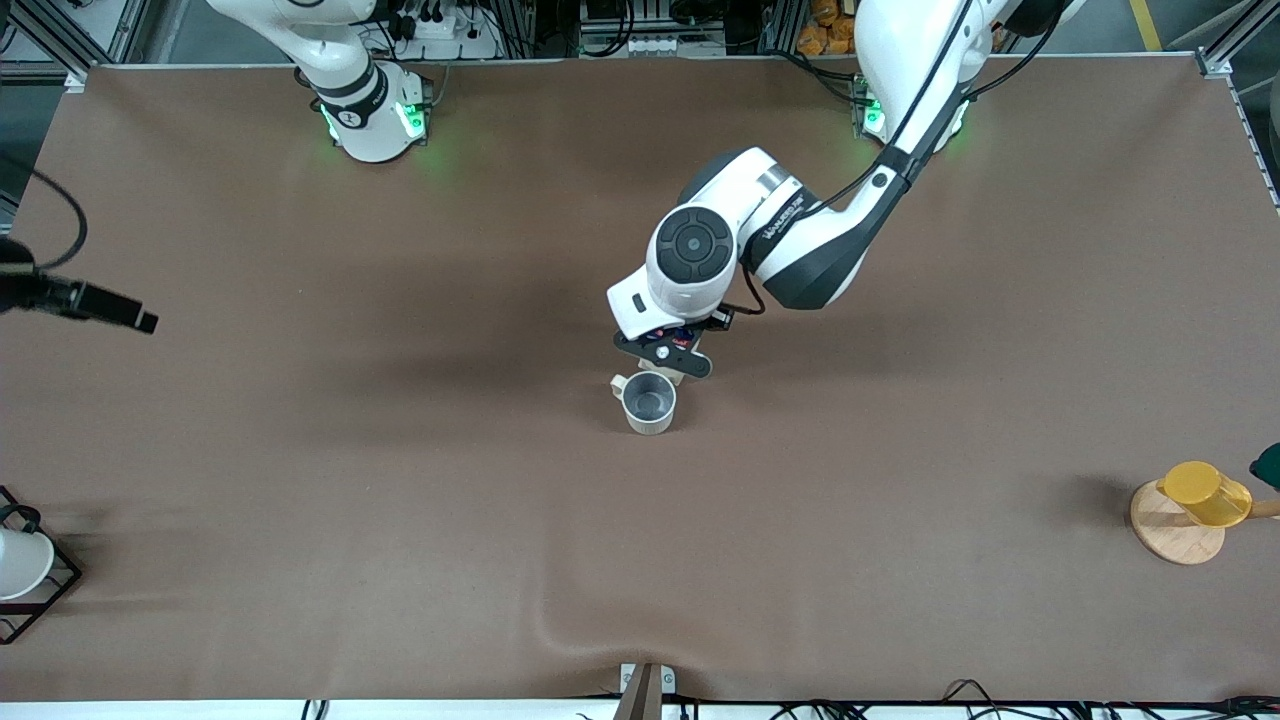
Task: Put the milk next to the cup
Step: 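Carry the milk carton with the left gripper beside the mug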
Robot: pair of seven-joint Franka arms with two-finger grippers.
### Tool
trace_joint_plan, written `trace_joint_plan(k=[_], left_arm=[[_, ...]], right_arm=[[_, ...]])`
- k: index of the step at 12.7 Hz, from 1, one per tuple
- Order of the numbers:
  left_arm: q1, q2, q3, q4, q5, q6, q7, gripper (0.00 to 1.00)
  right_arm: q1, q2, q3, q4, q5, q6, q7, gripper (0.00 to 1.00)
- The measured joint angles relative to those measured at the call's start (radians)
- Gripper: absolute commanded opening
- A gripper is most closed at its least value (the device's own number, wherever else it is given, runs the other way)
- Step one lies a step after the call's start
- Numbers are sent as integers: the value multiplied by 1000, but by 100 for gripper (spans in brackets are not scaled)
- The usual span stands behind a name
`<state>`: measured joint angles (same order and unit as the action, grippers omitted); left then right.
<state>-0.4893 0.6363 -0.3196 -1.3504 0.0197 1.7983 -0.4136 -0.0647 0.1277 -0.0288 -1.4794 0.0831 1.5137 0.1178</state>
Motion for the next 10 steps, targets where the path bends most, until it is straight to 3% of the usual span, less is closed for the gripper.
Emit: trace_joint_plan(k=[2, 3, 4, 6, 10], left_arm=[[0, 8, 0, 2, 0, 4, -20, 52], [0, 10, 0, 2, 0, 5, -32, 84], [0, 11, 0, 3, 0, 6, -40, 100], [0, 11, 0, 6, 0, 6, -42, 100], [0, 10, 0, 24, 0, 6, -43, 100]], right_arm=[[0, -64, 7, -89, 0, 29, 1, 100], [0, -86, 8, -126, 0, 50, 1, 100], [1, -109, 9, -163, 0, 74, 1, 100], [5, -145, 12, -211, -1, 98, 1, 100], [26, -164, 21, -207, -16, 105, 1, 100]])
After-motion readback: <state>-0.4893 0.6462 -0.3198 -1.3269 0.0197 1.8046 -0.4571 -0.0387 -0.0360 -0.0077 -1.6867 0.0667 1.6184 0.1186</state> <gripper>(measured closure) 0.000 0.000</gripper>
